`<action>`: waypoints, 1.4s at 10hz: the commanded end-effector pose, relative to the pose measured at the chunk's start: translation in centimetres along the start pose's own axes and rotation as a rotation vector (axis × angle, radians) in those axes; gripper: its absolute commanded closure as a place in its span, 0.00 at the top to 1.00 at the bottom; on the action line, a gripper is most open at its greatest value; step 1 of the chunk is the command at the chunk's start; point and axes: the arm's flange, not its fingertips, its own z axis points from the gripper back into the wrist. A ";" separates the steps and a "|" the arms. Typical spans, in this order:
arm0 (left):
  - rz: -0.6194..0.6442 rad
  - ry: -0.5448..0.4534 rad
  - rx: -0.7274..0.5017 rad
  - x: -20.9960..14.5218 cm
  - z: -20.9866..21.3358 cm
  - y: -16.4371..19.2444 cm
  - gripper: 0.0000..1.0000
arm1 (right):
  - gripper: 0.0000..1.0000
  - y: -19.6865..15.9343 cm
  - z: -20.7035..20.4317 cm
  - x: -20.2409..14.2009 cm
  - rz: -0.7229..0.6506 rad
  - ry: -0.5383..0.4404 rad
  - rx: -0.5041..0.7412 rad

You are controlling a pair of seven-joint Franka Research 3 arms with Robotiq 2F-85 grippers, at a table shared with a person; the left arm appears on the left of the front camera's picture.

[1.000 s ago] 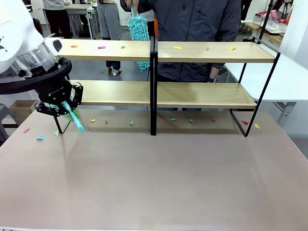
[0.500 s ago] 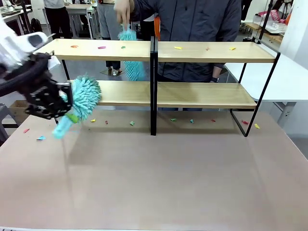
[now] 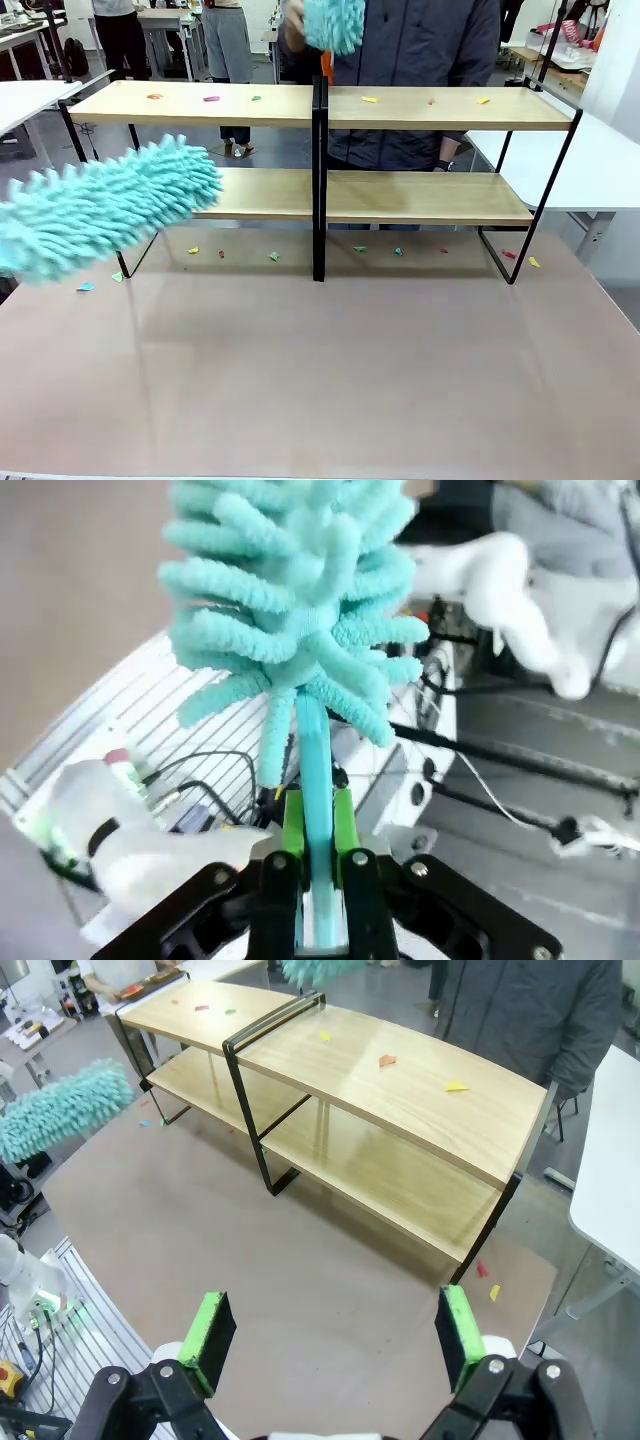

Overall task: Clean the shelves.
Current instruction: Clean a randomly selected level of the Shelf with the Duster.

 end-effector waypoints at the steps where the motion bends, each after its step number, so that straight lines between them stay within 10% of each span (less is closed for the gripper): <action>1: -0.108 -0.056 -0.090 -2.6 4.2 0.5 0.12 | 1.00 0.0 0.0 0.1 0.003 -0.004 0.009; 9: -0.185 -0.456 -0.253 -9.4 17.1 4.1 0.12 | 1.00 0.0 0.0 0.1 0.003 -0.004 0.009; 14: -0.245 -0.353 -0.203 -10.4 15.9 4.2 0.12 | 1.00 0.0 0.0 0.1 0.003 -0.004 0.009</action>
